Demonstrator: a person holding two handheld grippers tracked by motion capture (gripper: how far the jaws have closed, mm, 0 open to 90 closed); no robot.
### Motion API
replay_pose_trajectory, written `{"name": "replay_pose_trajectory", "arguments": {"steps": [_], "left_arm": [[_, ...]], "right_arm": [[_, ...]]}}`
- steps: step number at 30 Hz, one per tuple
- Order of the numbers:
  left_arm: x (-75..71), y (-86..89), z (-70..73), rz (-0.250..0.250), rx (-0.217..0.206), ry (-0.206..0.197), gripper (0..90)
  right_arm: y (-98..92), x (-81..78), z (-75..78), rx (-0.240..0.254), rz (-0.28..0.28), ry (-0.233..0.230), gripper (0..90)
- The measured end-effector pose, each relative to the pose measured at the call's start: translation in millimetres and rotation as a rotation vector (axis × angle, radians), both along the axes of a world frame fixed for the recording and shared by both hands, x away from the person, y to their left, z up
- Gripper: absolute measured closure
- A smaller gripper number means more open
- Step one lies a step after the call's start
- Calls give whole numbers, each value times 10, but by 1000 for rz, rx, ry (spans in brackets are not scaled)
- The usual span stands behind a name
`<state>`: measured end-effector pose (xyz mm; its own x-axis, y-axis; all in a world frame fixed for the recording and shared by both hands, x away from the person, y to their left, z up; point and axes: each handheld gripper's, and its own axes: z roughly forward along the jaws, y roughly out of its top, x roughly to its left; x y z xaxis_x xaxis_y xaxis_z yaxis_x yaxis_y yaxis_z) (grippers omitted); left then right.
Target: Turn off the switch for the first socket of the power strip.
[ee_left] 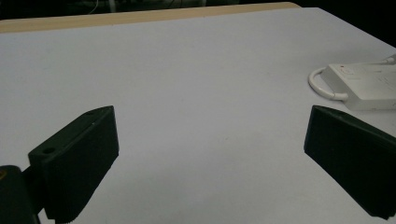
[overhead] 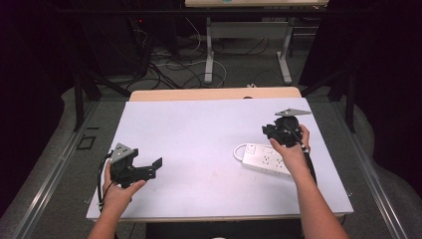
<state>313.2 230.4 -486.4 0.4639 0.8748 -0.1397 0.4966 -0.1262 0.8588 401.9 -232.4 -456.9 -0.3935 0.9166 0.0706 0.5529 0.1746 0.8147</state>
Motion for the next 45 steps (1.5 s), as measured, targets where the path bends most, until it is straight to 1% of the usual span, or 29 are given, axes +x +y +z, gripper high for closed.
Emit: {"name": "replay_pose_trajectory", "arguments": {"steps": [6, 7, 8, 9, 16, 18, 19, 22, 25, 28, 29, 30, 31, 32, 33, 34, 35, 38, 39, 40, 41, 42, 43, 44, 45], "left_arm": [[3, -3, 3, 1, -3, -4, 30], [3, -3, 3, 1, -4, -4, 30], [3, -4, 4, 1, -4, -4, 30], [3, -5, 3, 1, -3, -4, 31], [2, -9, 2, -1, -1, -4, 32], [2, -3, 3, 1, -3, -6, 32], [2, -2, 3, 2, -4, -6, 32], [3, 1, 5, 3, -5, -7, 32], [5, 0, 2, 3, -1, -6, 33], [5, -1, 1, 3, 1, -4, 36], [5, -1, 1, 3, 1, -4, 36], [6, 1, 2, 4, 1, -4, 36], [6, 2, 2, 4, 1, -5, 36], [6, 4, 3, 5, 0, -5, 36], [5, 6, 4, 6, -1, -6, 36], [5, 8, 5, 6, -2, -6, 36], [5, 9, 5, 6, -1, -7, 36], [5, 11, 6, 5, 1, -6, 36], [5, 11, 5, 5, 1, -6, 36], [6, 12, 4, 5, 1, -6, 36], [7, 14, 3, 5, 3, -5, 36], [8, 15, 3, 4, 4, -4, 36], [9, 15, 1, 5, 3, -3, 36], [10, 15, 0, 5, 4, -1, 36], [11, 14, -1, 7, 4, -1, 36]], "right_arm": [[-32, 23, -76, 3, -8, 22, 824], [-40, 28, -90, -2, -9, 25, 830], [-38, 29, -102, 5, -13, 36, 839], [-40, 36, -118, 2, -7, 32, 849], [-13, 51, -184, -15, 4, 50, 899], [-6, 67, -228, -18, 9, 54, 900], [4, 78, -269, -21, 7, 72, 900], [11, 93, -311, -26, 11, 84, 900], [32, 111, -367, -26, 10, 110, 900], [38, 128, -415, -37, 21, 115, 900], [53, 129, -429, -31, 14, 128, 900], [62, 139, -459, -40, 20, 140, 900], [69, 138, -471, -45, 17, 149, 900], [69, 138, -471, -45, 17, 149, 900], [71, 143, -487, -57, 19, 149, 900], [85, 143, -511, -72, 11, 165, 900], [85, 143, -511, -72, 11, 165, 900], [87, 146, -548, -80, 6, 189, 900], [78, 149, -560, -89, 7, 198, 900], [74, 150, -578, -83, 0, 214, 900], [74, 150, -578, -83, 0, 214, 900], [59, 154, -586, -95, 2, 212, 900], [55, 153, -591, -93, -2, 216, 900], [49, 149, -593, -94, -6, 229, 900], [38, 150, -595, -97, -3, 232, 900]]}}
